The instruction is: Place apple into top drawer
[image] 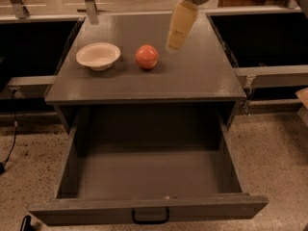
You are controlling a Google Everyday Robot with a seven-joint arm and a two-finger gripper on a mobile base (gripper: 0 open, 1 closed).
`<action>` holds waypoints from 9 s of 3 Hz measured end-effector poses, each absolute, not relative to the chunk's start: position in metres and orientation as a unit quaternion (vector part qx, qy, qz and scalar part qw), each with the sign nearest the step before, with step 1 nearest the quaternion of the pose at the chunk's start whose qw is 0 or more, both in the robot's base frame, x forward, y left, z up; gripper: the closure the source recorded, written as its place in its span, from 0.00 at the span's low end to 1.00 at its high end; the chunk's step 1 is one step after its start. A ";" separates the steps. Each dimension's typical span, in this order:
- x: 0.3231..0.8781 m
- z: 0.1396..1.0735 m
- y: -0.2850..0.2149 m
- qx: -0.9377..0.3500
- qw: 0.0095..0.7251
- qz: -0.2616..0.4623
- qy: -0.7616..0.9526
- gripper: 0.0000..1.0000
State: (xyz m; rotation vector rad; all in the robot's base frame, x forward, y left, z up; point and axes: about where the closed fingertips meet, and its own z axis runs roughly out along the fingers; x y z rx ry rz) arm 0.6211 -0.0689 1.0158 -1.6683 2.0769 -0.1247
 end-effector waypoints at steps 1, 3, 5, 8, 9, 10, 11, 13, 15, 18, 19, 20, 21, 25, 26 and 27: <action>0.621 1.016 -0.069 -0.608 0.235 -0.045 0.757 0.00; 0.672 0.991 -0.015 -0.608 0.258 -0.006 0.751 0.00; 0.725 0.942 0.027 -0.554 0.264 0.048 0.788 0.00; 0.748 0.853 0.040 -0.502 0.210 0.066 0.836 0.18; 0.750 0.836 0.030 -0.483 0.201 0.062 0.850 0.42; 0.746 0.843 0.031 -0.487 0.242 0.109 0.832 0.65; 0.722 0.869 0.041 -0.505 0.331 0.201 0.771 0.88; 0.608 0.852 0.048 -0.520 0.423 0.346 0.656 1.00; 0.605 0.857 0.042 -0.528 0.436 0.336 0.647 1.00; 0.559 0.830 0.056 -0.639 0.419 0.310 0.566 1.00; 0.560 0.829 0.057 -0.638 0.419 0.317 0.563 1.00; 0.551 0.809 0.053 -0.620 0.432 0.319 0.572 1.00; 0.543 0.801 0.049 -0.612 0.429 0.318 0.583 1.00; 0.477 0.788 0.036 -0.655 0.517 0.235 0.499 1.00; 0.478 0.789 0.034 -0.662 0.520 0.226 0.490 1.00; 0.483 0.742 0.041 -0.651 0.470 0.253 0.540 1.00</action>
Offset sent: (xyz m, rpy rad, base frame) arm 0.0442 0.0530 -0.0177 0.1027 0.0197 0.0901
